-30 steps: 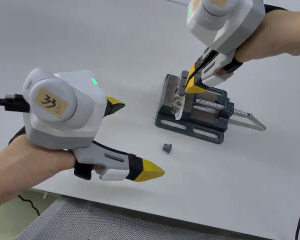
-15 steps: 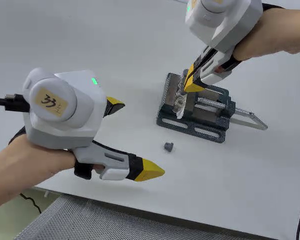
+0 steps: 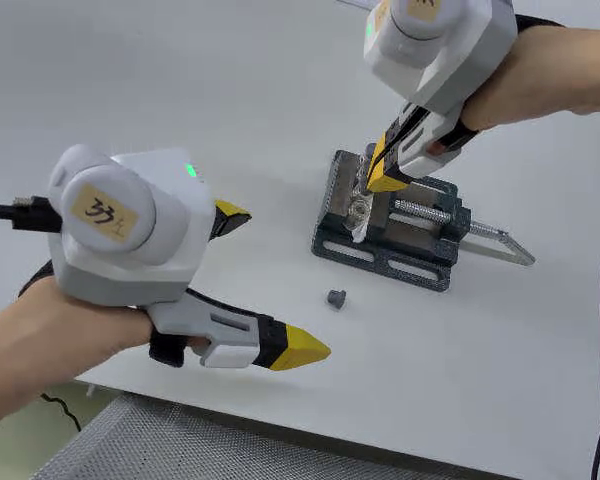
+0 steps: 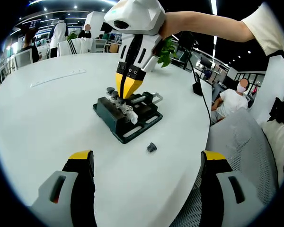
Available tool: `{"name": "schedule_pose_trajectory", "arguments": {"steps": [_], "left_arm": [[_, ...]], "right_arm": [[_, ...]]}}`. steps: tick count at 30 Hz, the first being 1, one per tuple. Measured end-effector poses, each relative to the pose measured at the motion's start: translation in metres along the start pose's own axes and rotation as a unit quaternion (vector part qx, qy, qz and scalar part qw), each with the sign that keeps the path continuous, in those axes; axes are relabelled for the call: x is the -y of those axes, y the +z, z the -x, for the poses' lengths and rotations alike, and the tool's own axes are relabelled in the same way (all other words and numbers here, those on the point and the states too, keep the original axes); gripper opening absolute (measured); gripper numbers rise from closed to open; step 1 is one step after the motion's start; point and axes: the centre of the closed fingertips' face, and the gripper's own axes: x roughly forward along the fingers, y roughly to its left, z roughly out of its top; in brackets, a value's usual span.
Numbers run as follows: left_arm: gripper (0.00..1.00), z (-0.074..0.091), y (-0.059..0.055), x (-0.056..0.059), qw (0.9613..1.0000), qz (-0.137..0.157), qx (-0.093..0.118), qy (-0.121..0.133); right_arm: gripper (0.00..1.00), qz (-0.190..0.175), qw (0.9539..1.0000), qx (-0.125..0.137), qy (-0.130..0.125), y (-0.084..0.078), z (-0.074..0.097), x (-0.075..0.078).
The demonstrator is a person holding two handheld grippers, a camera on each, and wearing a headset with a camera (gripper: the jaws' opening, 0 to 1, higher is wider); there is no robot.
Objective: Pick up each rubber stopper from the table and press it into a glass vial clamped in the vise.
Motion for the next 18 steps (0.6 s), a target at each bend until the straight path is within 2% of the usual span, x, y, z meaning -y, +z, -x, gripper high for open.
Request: {"name": "schedule_pose_trajectory", "arguments": {"steps": [5, 6, 12, 18], "left_arm": [[0.93, -0.0024, 0.0021, 0.0016, 1.0000, -0.001, 0.001, -0.002], [0.93, -0.0028, 0.0023, 0.0015, 1.0000, 0.000, 0.001, -0.003], [0.92, -0.0051, 0.0024, 0.0011, 1.0000, 0.002, 0.001, -0.004], [0.92, -0.0061, 0.0020, 0.0030, 1.0000, 0.002, 0.000, -0.005]], "right_arm": [[0.00, 0.007, 0.9999, -0.014, -0.005, -0.0001, -0.0006, -0.0031], [0.00, -0.005, 0.9999, -0.014, -0.003, -0.0009, -0.0001, -0.0023], [0.00, -0.018, 0.9998, -0.008, 0.002, -0.0009, -0.0001, -0.0042], [0.00, -0.036, 0.9991, -0.023, 0.008, -0.0008, -0.0002, -0.0038]]}}
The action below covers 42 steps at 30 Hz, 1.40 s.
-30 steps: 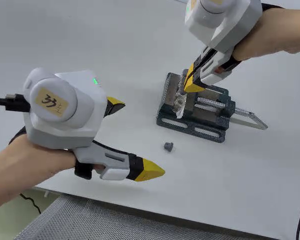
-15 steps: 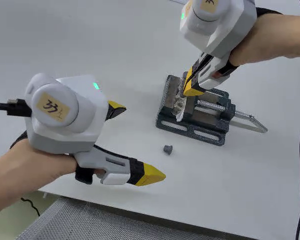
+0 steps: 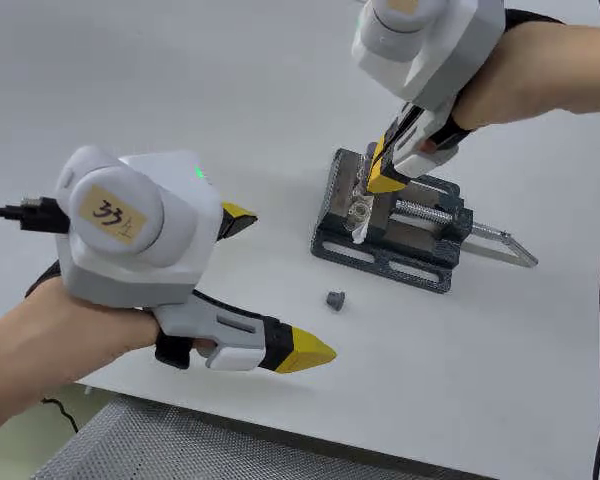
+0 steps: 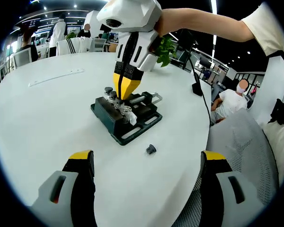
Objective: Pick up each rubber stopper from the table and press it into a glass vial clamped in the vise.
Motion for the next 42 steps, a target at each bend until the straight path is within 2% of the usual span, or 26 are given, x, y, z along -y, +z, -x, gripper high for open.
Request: {"name": "schedule_pose_trajectory", "arguments": {"steps": [2, 9, 16, 22, 27, 30, 37, 40, 42], "left_arm": [[0.92, 0.000, 0.000, 0.000, 1.0000, 0.001, 0.001, 0.000], [0.92, 0.001, -0.001, 0.001, 1.0000, 0.001, -0.002, 0.001], [0.92, -0.001, 0.003, 0.006, 1.0000, -0.001, 0.000, -0.001], [0.91, -0.002, 0.010, 0.004, 0.9999, 0.004, 0.009, 0.004], [0.90, -0.002, 0.013, -0.002, 0.9999, 0.001, 0.009, 0.010], [0.90, -0.002, 0.014, -0.004, 0.9998, 0.000, 0.011, 0.014], [0.89, -0.003, 0.012, -0.006, 0.9998, 0.002, 0.008, 0.018], [0.88, -0.003, 0.012, -0.006, 0.9998, 0.004, 0.009, 0.019], [0.88, -0.002, 0.011, -0.006, 0.9998, 0.005, 0.008, 0.019]], "right_arm": [[0.00, -0.016, 0.9998, -0.005, 0.004, 0.000, 0.000, 0.000], [0.00, 0.002, 0.9993, -0.036, 0.000, 0.002, -0.001, 0.002], [0.00, 0.006, 0.9992, -0.037, -0.009, 0.001, -0.001, 0.001], [0.00, 0.017, 0.9993, -0.025, -0.021, 0.000, 0.000, 0.000], [0.00, 0.014, 0.9997, 0.003, -0.020, 0.000, 0.002, 0.003], [0.00, 0.013, 0.9995, 0.019, -0.021, -0.001, 0.002, 0.000], [0.00, 0.007, 0.9989, 0.041, -0.021, 0.001, 0.003, 0.001], [0.00, 0.016, 0.9983, 0.050, -0.023, 0.000, 0.004, -0.001], [0.06, 0.013, 0.9982, 0.055, -0.019, 0.000, 0.005, -0.006]]}}
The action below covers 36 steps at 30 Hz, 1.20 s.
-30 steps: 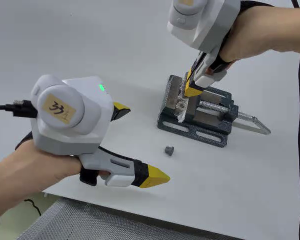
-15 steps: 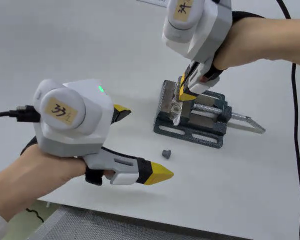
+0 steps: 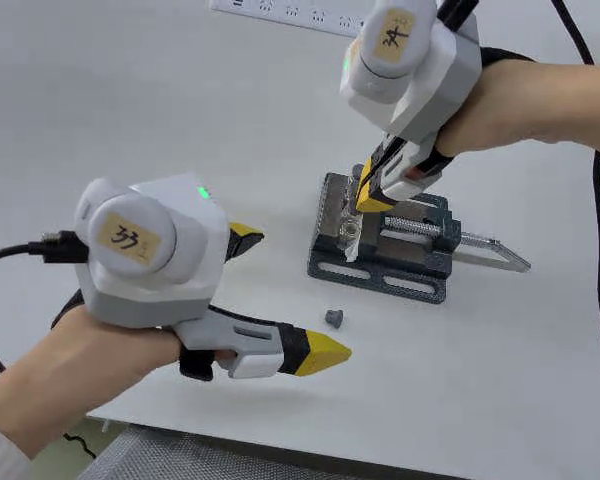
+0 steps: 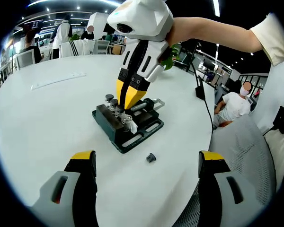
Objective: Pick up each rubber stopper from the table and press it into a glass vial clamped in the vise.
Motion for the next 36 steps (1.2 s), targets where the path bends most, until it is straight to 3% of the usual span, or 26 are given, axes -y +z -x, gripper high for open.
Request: {"name": "schedule_pose_trajectory", "arguments": {"steps": [4, 8, 12, 16, 20, 21, 26, 34, 36], "left_arm": [[0.88, 0.001, -0.001, -0.001, 1.0000, 0.003, 0.000, 0.000], [0.88, 0.003, 0.000, -0.001, 0.9999, 0.011, 0.003, 0.001], [0.89, 0.005, 0.000, -0.001, 0.9999, 0.016, 0.005, 0.001], [0.89, 0.009, 0.002, 0.000, 0.9999, 0.013, 0.007, 0.003], [0.90, 0.013, 0.006, 0.001, 0.9999, 0.007, 0.008, 0.007], [0.90, 0.015, 0.007, 0.001, 0.9999, 0.006, 0.008, 0.007], [0.90, 0.021, 0.009, 0.000, 0.9999, 0.000, 0.010, 0.011], [0.91, 0.028, 0.013, 0.002, 0.9998, -0.002, 0.014, 0.016], [0.91, 0.029, 0.013, 0.001, 0.9997, -0.002, 0.016, 0.018]], "right_arm": [[0.15, 0.013, 0.9999, 0.008, -0.003, -0.006, 0.003, -0.007], [0.22, -0.023, 0.9977, 0.064, -0.005, -0.004, 0.011, -0.015], [0.27, -0.044, 0.9937, 0.102, -0.010, -0.005, 0.016, -0.020], [0.34, -0.069, 0.9863, 0.150, 0.002, -0.006, 0.021, -0.036], [0.41, -0.067, 0.9843, 0.163, -0.007, -0.013, 0.020, -0.046], [0.42, -0.082, 0.9802, 0.180, -0.007, -0.012, 0.019, -0.049], [0.47, -0.090, 0.9713, 0.220, -0.011, -0.011, 0.014, -0.073], [0.45, -0.120, 0.9610, 0.247, -0.030, -0.016, -0.002, -0.087], [0.44, -0.132, 0.9560, 0.259, -0.037, -0.016, -0.003, -0.089]]}}
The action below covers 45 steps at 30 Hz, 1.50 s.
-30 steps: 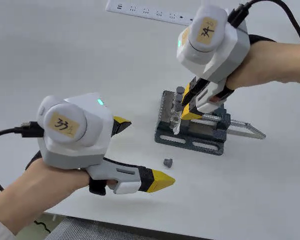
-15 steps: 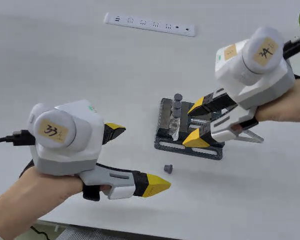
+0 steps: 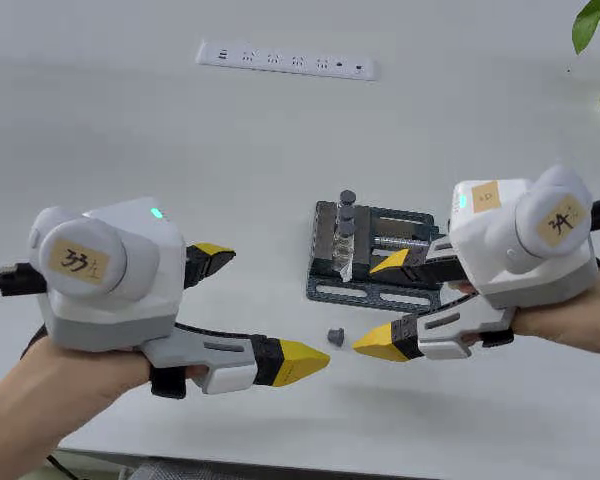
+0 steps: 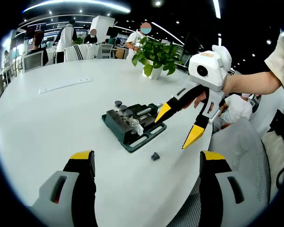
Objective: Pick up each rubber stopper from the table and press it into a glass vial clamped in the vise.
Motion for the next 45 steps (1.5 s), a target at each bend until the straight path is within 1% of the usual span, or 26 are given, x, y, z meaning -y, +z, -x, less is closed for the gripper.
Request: {"name": "schedule_pose_trajectory", "arguments": {"steps": [2, 7, 10, 12, 16, 19, 20, 24, 25, 26, 30, 33, 38, 45], "left_arm": [[0.90, 0.002, 0.001, 0.001, 1.0000, 0.000, 0.002, 0.001], [0.90, 0.005, -0.001, 0.000, 0.9999, 0.005, 0.007, 0.007], [0.90, 0.007, -0.002, 0.000, 0.9999, 0.010, 0.009, 0.008], [0.90, 0.007, -0.004, -0.001, 0.9999, 0.011, 0.009, 0.009], [0.90, 0.009, -0.004, -0.001, 0.9998, 0.015, 0.010, 0.009], [0.90, 0.009, -0.005, -0.001, 0.9998, 0.015, 0.009, 0.008], [0.90, 0.009, -0.005, 0.000, 0.9998, 0.015, 0.009, 0.008], [0.90, 0.010, -0.005, 0.001, 0.9998, 0.016, 0.008, 0.008], [0.90, 0.010, -0.005, 0.001, 0.9998, 0.017, 0.008, 0.008], [0.90, 0.010, -0.006, 0.001, 0.9998, 0.017, 0.007, 0.009], [0.90, 0.011, -0.008, 0.001, 0.9997, 0.020, 0.006, 0.010], [0.90, 0.011, -0.009, 0.001, 0.9997, 0.022, 0.005, 0.010], [0.90, 0.009, -0.011, 0.002, 0.9997, 0.023, 0.003, 0.009], [0.89, 0.008, -0.011, 0.003, 0.9997, 0.024, 0.002, 0.007]], "right_arm": [[0.43, -0.008, 0.9999, 0.007, -0.007, -0.003, -0.002, -0.002], [0.39, -0.013, 0.9996, 0.014, -0.019, -0.012, -0.007, -0.005], [0.35, -0.003, 0.9993, 0.018, -0.031, -0.020, -0.019, -0.003], [0.34, -0.002, 0.9993, 0.018, -0.033, -0.024, -0.024, -0.003], [0.29, -0.004, 0.9988, 0.028, -0.040, -0.023, -0.031, -0.002], [0.25, -0.001, 0.9986, 0.029, -0.044, -0.022, -0.036, -0.002], [0.24, -0.001, 0.9989, 0.026, -0.040, -0.023, -0.038, -0.002], [0.20, 0.003, 0.9987, 0.021, -0.046, -0.027, -0.041, 0.002], [0.20, -0.001, 0.9989, 0.015, -0.044, -0.029, -0.043, 0.003], [0.20, -0.002, 0.9989, 0.015, -0.045, -0.030, -0.044, 0.004], [0.18, -0.002, 0.9991, 0.012, -0.040, -0.033, -0.047, 0.001], [0.14, -0.001, 0.9991, 0.013, -0.041, -0.033, -0.049, 0.002], [0.13, 0.001, 0.9990, 0.013, -0.042, -0.031, -0.049, 0.004], [0.08, 0.002, 0.9992, 0.008, -0.040, -0.034, -0.050, 0.003]]}}
